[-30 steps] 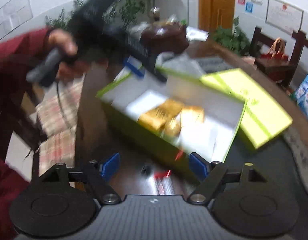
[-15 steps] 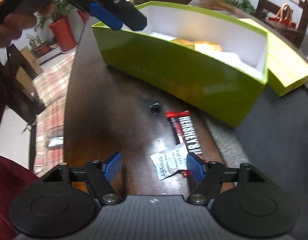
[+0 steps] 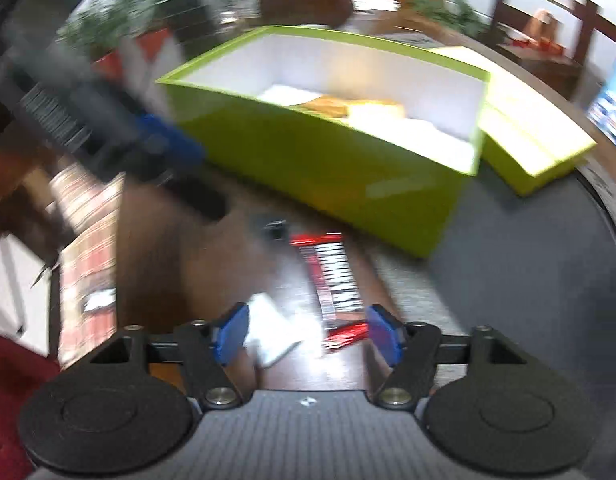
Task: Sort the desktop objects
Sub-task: 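Grasp the red Hershey's bar on the table with the left gripper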
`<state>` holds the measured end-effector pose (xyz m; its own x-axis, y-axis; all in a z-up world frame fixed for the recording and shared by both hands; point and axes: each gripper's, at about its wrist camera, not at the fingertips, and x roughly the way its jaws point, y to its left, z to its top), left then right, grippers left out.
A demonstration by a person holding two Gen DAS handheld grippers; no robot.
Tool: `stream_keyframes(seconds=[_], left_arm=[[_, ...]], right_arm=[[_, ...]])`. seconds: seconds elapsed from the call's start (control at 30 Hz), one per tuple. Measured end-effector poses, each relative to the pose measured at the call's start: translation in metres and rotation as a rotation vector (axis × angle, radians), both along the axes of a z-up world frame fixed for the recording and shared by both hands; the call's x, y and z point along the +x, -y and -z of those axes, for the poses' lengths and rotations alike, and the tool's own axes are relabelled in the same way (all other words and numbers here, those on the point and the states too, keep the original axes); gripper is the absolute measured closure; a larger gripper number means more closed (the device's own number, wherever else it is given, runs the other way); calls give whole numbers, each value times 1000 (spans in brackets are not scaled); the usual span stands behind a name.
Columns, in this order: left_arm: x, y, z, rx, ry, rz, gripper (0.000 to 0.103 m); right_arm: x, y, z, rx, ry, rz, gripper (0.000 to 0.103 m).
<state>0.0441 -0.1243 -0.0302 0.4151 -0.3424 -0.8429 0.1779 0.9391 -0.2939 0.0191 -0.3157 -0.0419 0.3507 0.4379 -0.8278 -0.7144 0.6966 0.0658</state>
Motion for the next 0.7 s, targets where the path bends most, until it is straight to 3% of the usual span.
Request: stream_keyframes(seconds=[0.1,0.27,0.4,0.5,0.7], left_arm=[[6,8,6,-23,-5,5,25],[17,20,14,-57,-15,-2,25],[26,31,21,-40,-32,-4,25],[31,39,25,-41,-47,1,25],[39,54,31,-72,-68,41,25]], right_arm=[[12,6,8,-11,-12,44,48],[14,0,22,-23,-23,23,55],[12,-3,25,-17,-10,20,58],[6,-1,24,-18,-2,12,71],[-16,8,21,-32,1,-16,73]])
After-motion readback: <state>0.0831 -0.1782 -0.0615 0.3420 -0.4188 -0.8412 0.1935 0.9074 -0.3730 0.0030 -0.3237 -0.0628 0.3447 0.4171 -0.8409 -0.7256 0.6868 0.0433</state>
